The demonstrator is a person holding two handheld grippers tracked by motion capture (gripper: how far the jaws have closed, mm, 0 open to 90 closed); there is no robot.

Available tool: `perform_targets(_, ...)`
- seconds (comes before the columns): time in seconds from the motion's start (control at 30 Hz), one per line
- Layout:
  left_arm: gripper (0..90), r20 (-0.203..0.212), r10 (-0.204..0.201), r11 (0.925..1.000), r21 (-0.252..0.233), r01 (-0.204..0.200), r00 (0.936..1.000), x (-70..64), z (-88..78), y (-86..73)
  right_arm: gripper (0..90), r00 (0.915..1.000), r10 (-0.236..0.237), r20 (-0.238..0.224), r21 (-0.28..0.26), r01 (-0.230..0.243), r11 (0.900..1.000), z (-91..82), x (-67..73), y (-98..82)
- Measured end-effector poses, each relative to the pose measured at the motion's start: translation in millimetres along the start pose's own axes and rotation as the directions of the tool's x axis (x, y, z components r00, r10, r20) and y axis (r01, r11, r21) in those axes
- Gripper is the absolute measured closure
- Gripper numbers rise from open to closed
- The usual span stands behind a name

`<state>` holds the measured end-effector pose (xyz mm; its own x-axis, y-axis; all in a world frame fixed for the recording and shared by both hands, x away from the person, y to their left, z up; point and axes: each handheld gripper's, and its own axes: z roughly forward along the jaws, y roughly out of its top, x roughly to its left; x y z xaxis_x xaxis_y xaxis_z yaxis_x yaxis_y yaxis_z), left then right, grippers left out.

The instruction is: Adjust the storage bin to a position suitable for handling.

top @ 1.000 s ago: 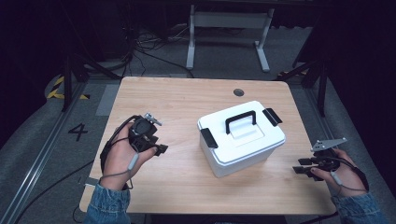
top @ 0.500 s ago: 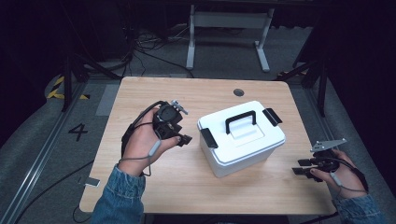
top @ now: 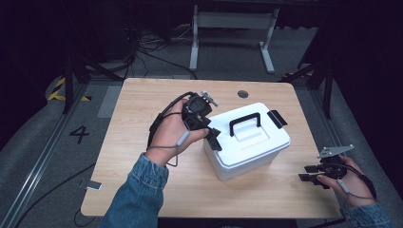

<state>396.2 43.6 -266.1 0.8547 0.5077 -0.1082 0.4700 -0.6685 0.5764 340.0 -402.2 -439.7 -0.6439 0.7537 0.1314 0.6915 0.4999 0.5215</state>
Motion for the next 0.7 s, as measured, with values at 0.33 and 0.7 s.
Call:
perform_targets(0.33,52.1,0.057,0.018,0.9997,-0.018,-0.017,0.9982,-3.7,24.5,27.3,50.1,0.9999,0.012,0.007,-0.001,-0.012,1.000,-1.5,-0.6,-5.7)
perform_targets(0.7,51.3,0.071,0.022,0.9985,-0.052,-0.018,0.9973,5.1,59.7,39.2,49.5,1.0000,0.007,-0.005,-0.011,-0.007,1.000,-2.3,-0.4,-6.1)
